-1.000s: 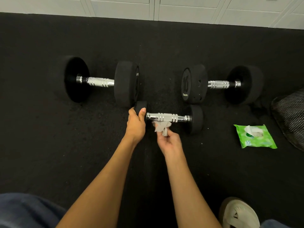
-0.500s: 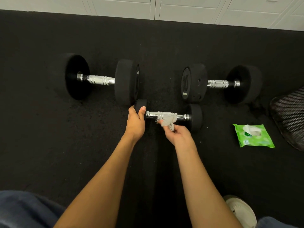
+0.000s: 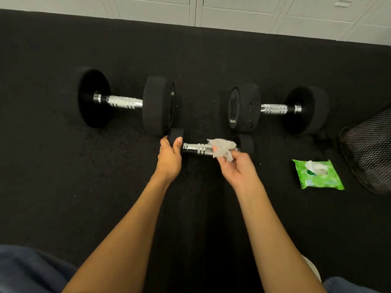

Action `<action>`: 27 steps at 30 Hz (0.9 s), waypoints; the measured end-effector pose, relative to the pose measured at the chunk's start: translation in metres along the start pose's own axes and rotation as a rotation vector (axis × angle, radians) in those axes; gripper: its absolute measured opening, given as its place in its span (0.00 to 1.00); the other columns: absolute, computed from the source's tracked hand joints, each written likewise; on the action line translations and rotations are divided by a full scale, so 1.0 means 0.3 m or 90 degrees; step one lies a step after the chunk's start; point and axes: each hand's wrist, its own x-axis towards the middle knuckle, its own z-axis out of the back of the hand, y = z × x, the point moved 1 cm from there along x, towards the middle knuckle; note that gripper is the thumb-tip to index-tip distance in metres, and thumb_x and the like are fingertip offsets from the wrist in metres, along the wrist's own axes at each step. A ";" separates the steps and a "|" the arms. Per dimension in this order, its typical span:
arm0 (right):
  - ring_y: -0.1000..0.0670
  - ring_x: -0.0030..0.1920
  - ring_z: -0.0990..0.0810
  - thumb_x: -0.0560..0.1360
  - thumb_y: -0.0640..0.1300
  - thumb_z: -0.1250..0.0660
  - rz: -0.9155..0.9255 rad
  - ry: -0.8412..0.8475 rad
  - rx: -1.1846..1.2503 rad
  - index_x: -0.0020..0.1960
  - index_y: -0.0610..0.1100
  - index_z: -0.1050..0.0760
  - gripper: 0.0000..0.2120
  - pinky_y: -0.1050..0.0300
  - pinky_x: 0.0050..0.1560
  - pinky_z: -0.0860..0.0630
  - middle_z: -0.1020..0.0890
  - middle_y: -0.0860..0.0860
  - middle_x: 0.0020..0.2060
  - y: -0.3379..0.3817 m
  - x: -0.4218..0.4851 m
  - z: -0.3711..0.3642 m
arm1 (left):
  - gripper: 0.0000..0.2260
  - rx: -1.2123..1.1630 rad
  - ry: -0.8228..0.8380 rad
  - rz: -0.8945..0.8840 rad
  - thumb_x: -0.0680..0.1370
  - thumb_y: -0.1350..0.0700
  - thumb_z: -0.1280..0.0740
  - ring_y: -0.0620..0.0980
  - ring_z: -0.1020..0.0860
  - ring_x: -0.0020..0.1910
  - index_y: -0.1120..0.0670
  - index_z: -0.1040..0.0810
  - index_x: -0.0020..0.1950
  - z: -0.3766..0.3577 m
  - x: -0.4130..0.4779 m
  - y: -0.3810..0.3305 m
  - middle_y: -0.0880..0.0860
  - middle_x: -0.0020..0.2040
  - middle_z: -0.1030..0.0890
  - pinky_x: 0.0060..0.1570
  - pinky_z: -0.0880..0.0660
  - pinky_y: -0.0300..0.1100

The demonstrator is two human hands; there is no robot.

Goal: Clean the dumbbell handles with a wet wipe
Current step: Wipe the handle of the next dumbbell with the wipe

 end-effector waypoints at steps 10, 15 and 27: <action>0.47 0.66 0.27 0.78 0.37 0.39 0.596 0.235 -1.017 0.66 0.39 0.27 0.16 0.59 0.68 0.37 0.23 0.42 0.63 -0.059 0.067 -0.049 | 0.24 0.003 -0.014 -0.001 0.82 0.45 0.47 0.54 0.32 0.67 0.55 0.45 0.75 -0.004 -0.009 0.001 0.56 0.69 0.31 0.56 0.37 0.42; 0.43 0.48 0.20 0.80 0.42 0.41 0.470 0.154 -1.040 0.56 0.39 0.23 0.11 0.49 0.47 0.24 0.19 0.42 0.48 0.006 0.135 -0.105 | 0.24 0.001 -0.011 -0.002 0.82 0.44 0.47 0.53 0.32 0.67 0.54 0.45 0.75 -0.004 -0.004 0.010 0.56 0.69 0.31 0.57 0.36 0.42; 0.48 0.49 0.22 0.76 0.38 0.37 0.311 0.261 -0.883 0.60 0.48 0.25 0.14 0.58 0.43 0.26 0.21 0.46 0.49 0.078 0.163 -0.111 | 0.27 -0.003 -0.007 -0.004 0.82 0.43 0.48 0.56 0.34 0.70 0.54 0.47 0.76 -0.004 -0.010 0.028 0.57 0.72 0.34 0.65 0.36 0.47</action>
